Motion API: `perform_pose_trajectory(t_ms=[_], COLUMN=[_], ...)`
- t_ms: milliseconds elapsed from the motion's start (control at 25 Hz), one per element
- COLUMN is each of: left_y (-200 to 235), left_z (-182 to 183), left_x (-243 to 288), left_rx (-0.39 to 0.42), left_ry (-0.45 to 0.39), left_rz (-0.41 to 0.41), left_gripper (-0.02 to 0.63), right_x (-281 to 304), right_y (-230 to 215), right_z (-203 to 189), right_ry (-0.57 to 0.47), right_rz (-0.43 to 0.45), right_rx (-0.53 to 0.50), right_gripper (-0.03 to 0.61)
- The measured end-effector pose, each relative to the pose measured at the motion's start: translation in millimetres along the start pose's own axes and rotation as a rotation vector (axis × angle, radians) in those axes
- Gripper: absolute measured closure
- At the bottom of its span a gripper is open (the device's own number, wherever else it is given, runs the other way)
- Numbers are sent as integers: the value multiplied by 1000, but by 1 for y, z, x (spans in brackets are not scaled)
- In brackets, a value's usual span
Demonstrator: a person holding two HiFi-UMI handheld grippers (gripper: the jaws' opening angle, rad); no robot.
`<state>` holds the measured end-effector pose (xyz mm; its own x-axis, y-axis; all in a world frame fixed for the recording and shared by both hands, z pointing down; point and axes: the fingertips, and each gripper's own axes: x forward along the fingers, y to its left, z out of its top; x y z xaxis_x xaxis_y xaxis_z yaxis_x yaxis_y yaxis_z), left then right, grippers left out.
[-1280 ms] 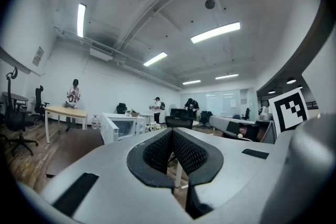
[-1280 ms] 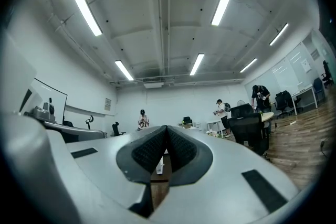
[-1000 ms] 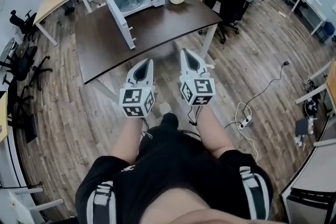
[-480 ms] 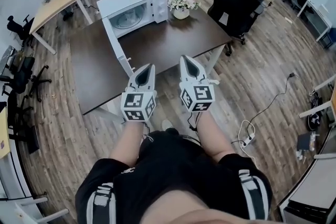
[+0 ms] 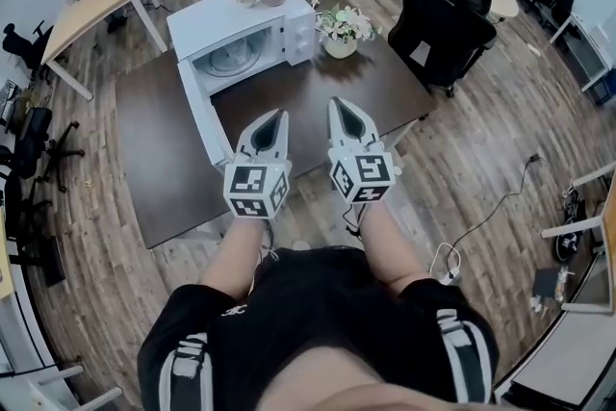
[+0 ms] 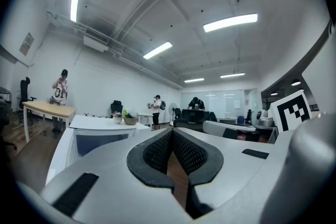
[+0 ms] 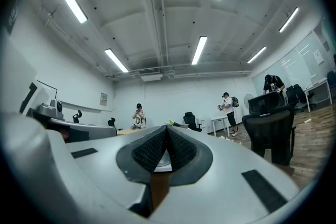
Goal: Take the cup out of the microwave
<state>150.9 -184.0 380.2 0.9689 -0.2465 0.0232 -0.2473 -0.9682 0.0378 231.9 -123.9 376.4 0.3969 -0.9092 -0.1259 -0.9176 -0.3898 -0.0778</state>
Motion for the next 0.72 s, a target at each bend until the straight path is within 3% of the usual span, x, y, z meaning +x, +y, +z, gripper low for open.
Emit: perform_pose_trajectory(t_ms=[440, 720], left_y=[45, 86], left_z=[-12, -13], left_x=[44, 75], left_rx=[-26, -23], left_ry=[46, 44], left_rz=[128, 299], left_gripper=[612, 612], right_x=[84, 147], right_y=[-15, -20], right_z=[-11, -19], right_ry=[23, 26], right_rz=[98, 239], right_rx=[24, 22], right_gripper=[578, 578])
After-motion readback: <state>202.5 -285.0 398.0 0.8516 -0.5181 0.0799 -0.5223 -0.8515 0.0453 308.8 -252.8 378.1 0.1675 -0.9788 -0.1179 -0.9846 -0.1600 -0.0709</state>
